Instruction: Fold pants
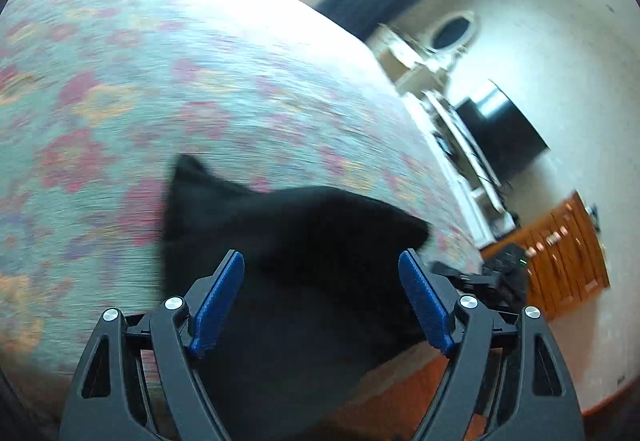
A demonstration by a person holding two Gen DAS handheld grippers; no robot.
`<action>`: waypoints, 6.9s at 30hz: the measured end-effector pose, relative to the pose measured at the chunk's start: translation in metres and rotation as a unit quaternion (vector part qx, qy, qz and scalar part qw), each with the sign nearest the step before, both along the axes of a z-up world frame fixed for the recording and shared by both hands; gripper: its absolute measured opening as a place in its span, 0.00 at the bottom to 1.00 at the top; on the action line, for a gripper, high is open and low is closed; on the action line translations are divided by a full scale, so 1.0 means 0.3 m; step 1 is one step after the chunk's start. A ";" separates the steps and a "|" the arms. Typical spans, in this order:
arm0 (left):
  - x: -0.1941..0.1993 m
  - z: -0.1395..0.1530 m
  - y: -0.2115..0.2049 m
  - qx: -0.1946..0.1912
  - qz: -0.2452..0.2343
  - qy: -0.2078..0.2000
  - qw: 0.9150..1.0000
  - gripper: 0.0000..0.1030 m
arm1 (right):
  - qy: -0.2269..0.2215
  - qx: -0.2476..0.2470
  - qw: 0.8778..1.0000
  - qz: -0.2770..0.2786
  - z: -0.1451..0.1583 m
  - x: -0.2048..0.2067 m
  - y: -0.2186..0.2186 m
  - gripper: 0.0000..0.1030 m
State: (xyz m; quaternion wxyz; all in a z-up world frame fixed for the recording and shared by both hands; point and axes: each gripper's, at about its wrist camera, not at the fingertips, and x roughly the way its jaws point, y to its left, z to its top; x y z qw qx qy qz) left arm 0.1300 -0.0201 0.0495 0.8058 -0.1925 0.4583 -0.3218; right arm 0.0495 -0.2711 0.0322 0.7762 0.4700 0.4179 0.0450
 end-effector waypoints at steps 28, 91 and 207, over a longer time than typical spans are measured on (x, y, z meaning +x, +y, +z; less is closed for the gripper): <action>-0.062 -0.238 0.107 -0.032 0.023 0.121 0.992 0.76 | 0.041 -0.060 0.997 0.009 -0.075 -0.085 -0.127 0.09; -0.135 -0.275 -0.008 -0.037 -0.026 0.072 0.996 0.39 | -0.017 0.037 0.999 0.016 -0.193 -0.215 -0.057 0.51; 0.352 -0.327 0.186 -0.040 0.012 0.052 0.998 0.27 | -0.030 0.057 0.996 0.058 -0.242 0.276 -0.077 0.41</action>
